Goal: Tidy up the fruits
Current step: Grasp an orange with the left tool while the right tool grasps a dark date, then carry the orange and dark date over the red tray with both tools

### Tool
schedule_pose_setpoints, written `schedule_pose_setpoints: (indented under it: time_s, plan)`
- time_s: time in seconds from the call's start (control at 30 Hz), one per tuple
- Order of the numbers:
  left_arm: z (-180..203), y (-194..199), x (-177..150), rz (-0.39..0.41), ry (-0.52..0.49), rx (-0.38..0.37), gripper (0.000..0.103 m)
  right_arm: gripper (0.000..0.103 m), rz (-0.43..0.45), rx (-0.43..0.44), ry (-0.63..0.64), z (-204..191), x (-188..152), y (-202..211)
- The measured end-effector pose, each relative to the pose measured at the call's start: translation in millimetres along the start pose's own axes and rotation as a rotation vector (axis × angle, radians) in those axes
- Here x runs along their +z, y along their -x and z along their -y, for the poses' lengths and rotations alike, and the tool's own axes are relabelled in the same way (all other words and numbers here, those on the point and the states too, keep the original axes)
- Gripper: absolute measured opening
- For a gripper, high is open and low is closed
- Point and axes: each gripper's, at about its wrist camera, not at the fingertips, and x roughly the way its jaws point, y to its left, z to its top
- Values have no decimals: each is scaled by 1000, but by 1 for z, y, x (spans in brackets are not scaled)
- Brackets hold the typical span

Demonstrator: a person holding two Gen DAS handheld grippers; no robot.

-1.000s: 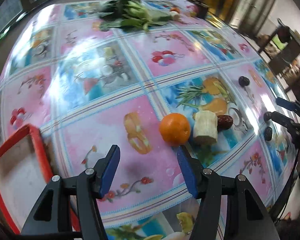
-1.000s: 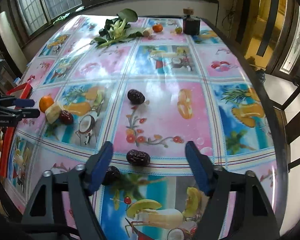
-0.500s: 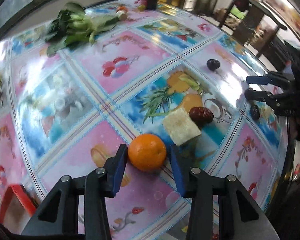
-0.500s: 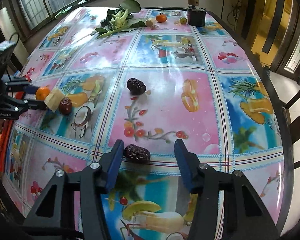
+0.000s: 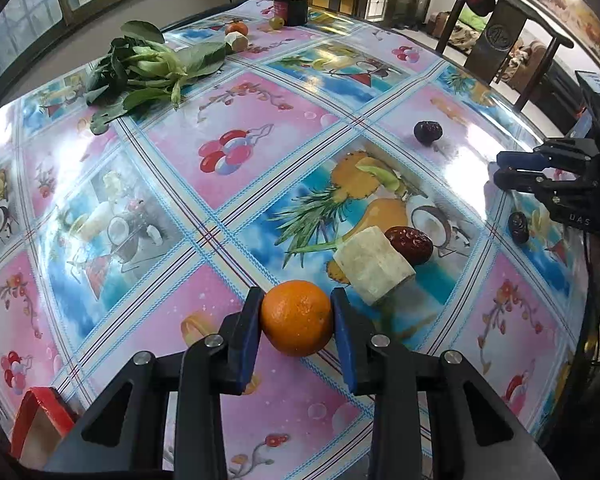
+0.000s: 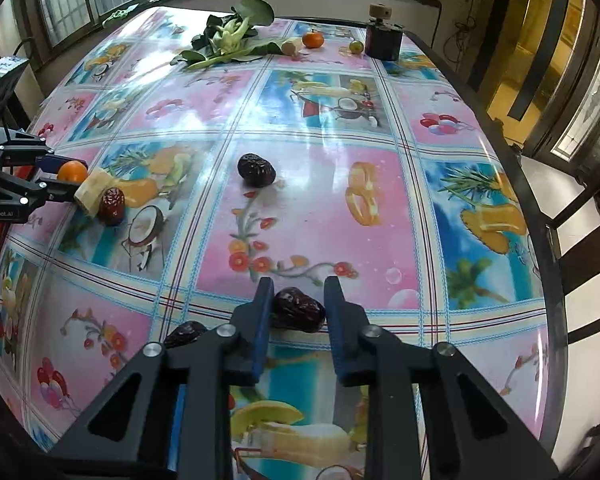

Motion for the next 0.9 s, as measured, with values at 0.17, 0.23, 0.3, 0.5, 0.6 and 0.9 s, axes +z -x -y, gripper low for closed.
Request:
schedule_pose_setpoints:
  time_s: [0.17, 0.23, 0.3, 0.5, 0.6, 0.9]
  plan:
    - [1, 0, 0, -3, 26, 23, 32, 26, 23, 24, -32, 3, -4, 2]
    - [2, 0, 0, -2, 40, 37, 32, 26, 25, 52, -69, 9, -5, 4]
    - [2, 1, 0, 3, 60, 42, 32, 26, 24, 71, -99, 13, -7, 7]
    - [-3, 22, -7, 51, 145, 45, 32, 26, 46, 98, -137, 13, -10, 23]
    - [-5, 47, -14, 91, 177, 59, 32, 26, 78, 125, -122, 0, -4, 37]
    - [-25, 145, -76, 205, 321, 137, 32, 26, 158, 304, 0, -103, 23, 71]
